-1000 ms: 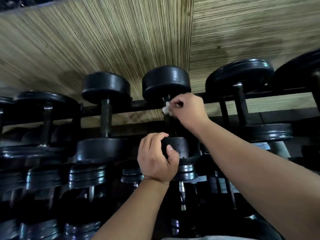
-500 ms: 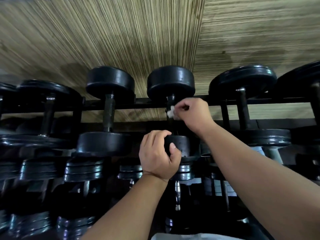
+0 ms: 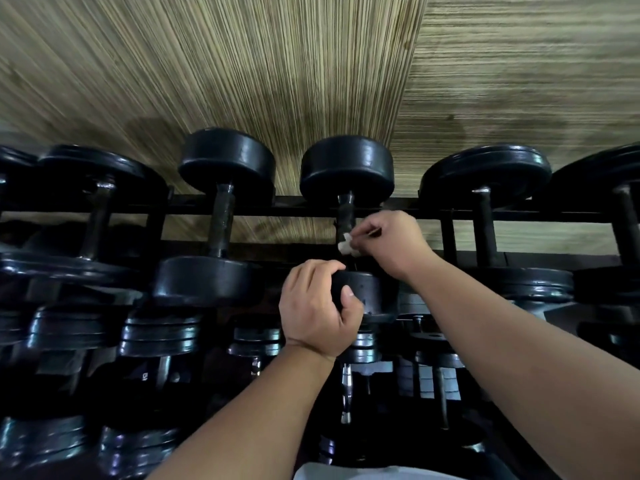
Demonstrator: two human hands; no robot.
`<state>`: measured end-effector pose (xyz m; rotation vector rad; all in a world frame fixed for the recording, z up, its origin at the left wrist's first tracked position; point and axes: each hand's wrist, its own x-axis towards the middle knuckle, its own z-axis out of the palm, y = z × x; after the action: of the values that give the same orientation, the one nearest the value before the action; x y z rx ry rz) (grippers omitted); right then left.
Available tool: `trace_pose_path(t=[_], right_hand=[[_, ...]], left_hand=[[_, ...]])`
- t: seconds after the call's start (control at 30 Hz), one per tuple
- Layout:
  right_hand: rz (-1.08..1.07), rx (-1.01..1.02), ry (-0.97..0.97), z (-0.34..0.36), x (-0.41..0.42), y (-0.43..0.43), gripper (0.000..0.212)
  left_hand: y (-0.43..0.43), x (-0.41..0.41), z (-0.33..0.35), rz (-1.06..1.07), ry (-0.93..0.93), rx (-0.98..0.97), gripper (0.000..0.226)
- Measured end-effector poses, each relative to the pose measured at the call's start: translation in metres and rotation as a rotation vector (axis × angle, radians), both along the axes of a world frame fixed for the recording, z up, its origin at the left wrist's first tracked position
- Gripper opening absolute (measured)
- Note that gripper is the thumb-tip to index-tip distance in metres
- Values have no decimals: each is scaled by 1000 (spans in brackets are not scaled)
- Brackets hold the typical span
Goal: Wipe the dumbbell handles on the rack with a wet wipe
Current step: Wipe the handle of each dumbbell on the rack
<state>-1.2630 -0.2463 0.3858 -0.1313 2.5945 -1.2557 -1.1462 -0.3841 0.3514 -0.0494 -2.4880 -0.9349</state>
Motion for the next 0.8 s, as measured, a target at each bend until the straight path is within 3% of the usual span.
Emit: trace_pose_path(t=[0.2, 0.3, 0.4, 0.47, 0.63, 0.8], right_hand=[[-222, -78, 75, -2, -13, -15, 5], [-52, 54, 83, 0, -2, -9, 7], [183, 195, -56, 2, 4, 6, 11], [222, 236, -65, 6, 7, 14, 9], [-30, 75, 35, 31, 20, 35, 10], [-129, 79, 97, 61, 34, 79, 9]], left_hand=[[1, 1, 1, 23, -21, 7, 38], [0, 0, 0, 11, -23, 11, 38], [0, 2, -1, 14, -12, 10, 38], [1, 2, -2, 19, 9, 8, 38], [2, 4, 0, 35, -3, 3, 36], [6, 5, 14, 16, -199, -3, 36]])
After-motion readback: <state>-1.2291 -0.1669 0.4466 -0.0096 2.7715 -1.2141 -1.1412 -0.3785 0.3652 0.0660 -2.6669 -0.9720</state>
